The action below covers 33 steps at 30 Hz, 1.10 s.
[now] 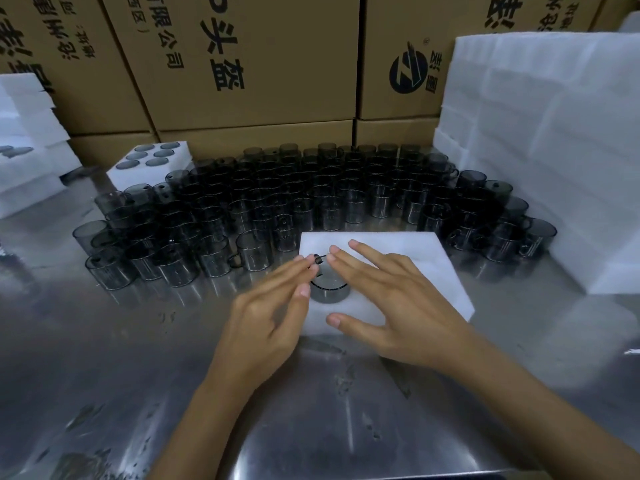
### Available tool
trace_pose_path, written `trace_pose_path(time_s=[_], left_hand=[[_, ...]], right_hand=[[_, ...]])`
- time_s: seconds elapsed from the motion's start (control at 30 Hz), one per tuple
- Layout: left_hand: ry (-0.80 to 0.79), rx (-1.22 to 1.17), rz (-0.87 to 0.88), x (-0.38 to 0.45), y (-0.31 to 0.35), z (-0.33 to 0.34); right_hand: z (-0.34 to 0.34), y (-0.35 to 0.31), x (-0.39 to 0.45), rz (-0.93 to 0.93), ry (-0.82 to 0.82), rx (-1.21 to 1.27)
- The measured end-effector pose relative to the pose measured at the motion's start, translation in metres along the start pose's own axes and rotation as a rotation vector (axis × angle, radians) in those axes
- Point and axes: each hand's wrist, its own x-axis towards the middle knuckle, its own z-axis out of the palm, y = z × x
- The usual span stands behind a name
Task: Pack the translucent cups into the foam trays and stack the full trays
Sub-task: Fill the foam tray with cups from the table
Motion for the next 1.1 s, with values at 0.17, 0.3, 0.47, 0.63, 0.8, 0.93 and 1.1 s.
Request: trace_pose_path(time_s=[0.17,0.3,0.47,0.63,0.8,0.93,1.1], left_hand=[[-0.103,0.042,-0.008,-0.002,-0.006,-0.004],[-0.138,0.010,-0.056,-0.004,-0.011,-0.002],[-0.130,0.051,-0.044,-0.005,-0.014,0.000],[-0.104,0.033,-0.085,-0.003,-0.010,0.000],[0.012,0.046,-0.397,0.028,-0.017,-0.019],[-0.248,0.461,-0.557,0.066,-0.050,-0.030],[-0.357,0.593,-0.547,0.083,-0.072,-0.023]], right_hand=[[0.003,0.002,0.005,-0.026,-0.013,-0.039],[0.010,0.003,0.002,-0.039,-0.046,-0.128],[0.013,0.005,0.001,-0.062,-0.053,-0.151],[0.011,0.007,0.001,-0.076,-0.088,-0.134],[0.002,0.010,0.008,0.207,-0.128,0.388],[-0.013,0.017,0.019,0.467,-0.072,0.952],[-0.016,0.021,0.019,0.535,-0.017,1.045]])
